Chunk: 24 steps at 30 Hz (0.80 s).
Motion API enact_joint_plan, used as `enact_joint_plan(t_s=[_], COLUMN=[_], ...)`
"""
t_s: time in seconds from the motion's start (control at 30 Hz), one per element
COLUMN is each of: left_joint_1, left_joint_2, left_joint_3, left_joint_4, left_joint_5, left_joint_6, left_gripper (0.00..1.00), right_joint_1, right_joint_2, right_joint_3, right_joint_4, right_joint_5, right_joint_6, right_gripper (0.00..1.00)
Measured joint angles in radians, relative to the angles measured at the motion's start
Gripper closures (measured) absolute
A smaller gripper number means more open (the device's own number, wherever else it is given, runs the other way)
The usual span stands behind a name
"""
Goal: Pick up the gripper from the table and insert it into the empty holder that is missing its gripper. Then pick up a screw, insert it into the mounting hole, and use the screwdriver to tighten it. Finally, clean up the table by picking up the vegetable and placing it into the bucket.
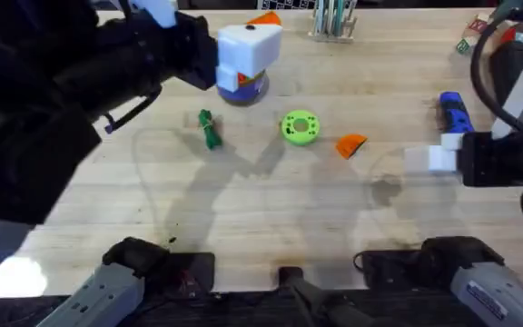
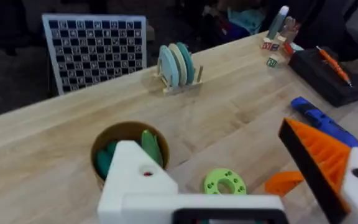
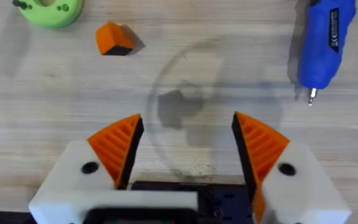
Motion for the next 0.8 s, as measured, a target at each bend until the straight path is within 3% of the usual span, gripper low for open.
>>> enact_joint_plan(t_s=[0.03,0.07,0.1,0.3,0.47,0.63,0.8], left_joint_1=[-0.008,-0.031,-0.04,-0.098,-0.109,-0.109,-0.11], left_joint_2=[-0.01,-0.079,-0.121,-0.415,-0.653,-0.825,-0.876], left_joint_3=[-0.028,-0.157,-0.222,-0.553,-0.738,-0.836,-0.88], left_joint_4=[0.048,0.193,0.257,0.472,0.488,0.46,0.429], left_joint_5=[0.0,0.0,0.0,-0.004,-0.005,-0.008,-0.008], left_joint_6=[0.019,0.054,0.062,0.086,0.093,0.096,0.096], left_gripper=[0.014,0.013,0.014,0.014,0.014,0.014,0.014], right_joint_1=[0.0,0.0,0.0,0.0,0.0,0.0,0.0], right_joint_2=[0.0,0.0,0.0,0.0,0.0,0.0,0.0], right_joint_3=[0.0,0.0,0.0,0.0,0.0,0.0,0.0], right_joint_4=[0.0,0.0,0.0,0.0,0.0,0.0,0.0], right_joint_5=[0.0,0.0,0.0,0.0,0.0,0.0,0.0], right_joint_6=[0.0,0.0,0.0,0.0,0.0,0.0,0.0], right_gripper=[0.121,0.121,0.121,0.119,0.122,0.121,0.121])
